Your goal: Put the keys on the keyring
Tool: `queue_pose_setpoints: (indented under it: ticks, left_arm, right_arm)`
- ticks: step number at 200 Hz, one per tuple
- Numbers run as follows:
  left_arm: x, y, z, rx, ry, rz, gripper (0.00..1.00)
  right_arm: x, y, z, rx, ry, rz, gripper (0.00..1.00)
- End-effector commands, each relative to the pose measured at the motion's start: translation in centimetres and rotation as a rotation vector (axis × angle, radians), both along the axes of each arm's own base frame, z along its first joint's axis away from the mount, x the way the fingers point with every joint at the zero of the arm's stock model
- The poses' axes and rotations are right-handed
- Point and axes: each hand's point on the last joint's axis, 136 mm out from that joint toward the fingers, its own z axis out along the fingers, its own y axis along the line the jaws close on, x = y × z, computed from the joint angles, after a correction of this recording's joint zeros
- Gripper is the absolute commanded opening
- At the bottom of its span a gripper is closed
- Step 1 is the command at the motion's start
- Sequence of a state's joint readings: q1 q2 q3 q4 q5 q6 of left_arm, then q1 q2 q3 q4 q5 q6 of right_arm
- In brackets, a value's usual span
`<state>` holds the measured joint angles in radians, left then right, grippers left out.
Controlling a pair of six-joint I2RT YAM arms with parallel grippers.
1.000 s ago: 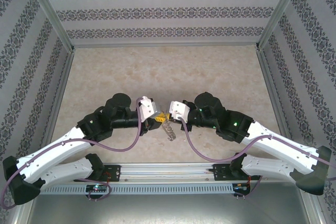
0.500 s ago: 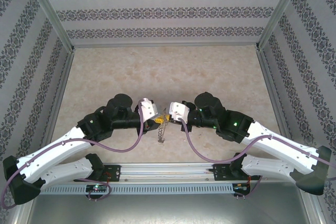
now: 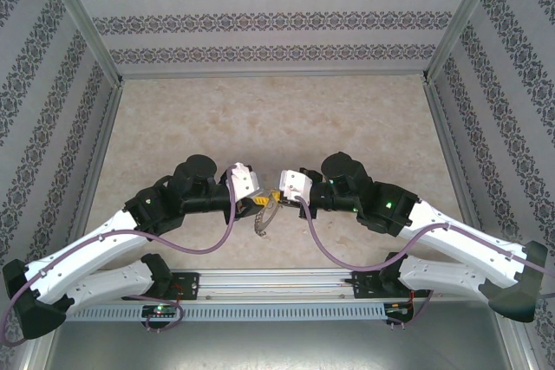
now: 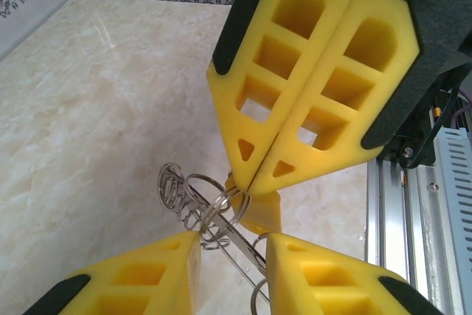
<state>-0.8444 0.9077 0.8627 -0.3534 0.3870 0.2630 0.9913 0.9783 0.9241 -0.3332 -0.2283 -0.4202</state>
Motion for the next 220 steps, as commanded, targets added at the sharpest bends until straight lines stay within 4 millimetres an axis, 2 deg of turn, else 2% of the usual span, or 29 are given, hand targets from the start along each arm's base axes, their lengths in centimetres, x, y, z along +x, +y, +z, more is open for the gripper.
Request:
queue_pose_setpoints:
  ticks: [1,39,150,179,198,220]
  left_arm:
    - [-0.1,0.3,2.2,-0.022,-0.058,-0.004,0.31]
    - [-0.1,0.4,2.6,-0.027,-0.065,-0.002,0.30]
    - [0.6,-0.4,1.1,0.017,-0.049,-0.014,0.29]
    - [0.6,-0.5,1.0,0.015,-0.045,-0.020,0.21]
    - [0.5,-0.7,1.0,0.011,-0.043,-0.026,0.06]
    - [0.4,-0.6,1.0,0.009,-0.037,-0.026,0.01]
  right_arm:
    - [-0.9,0.3,0.6,0.027,-0.013,0.048,0.00]
    - [-0.9,0.3,0.6,0.027,-0.014,0.047,0.00]
    - [-1.2,0.7,0.5,0.020,-0.007,0.073,0.00]
    - [-1.2,0.7,0.5,0.018,-0.009,0.075,0.00]
    - [-1.2,0.7,0.5,0.020,-0.010,0.073,0.00]
    - [-1.2,0.7,0.6,0.021,-0.011,0.074,0.00]
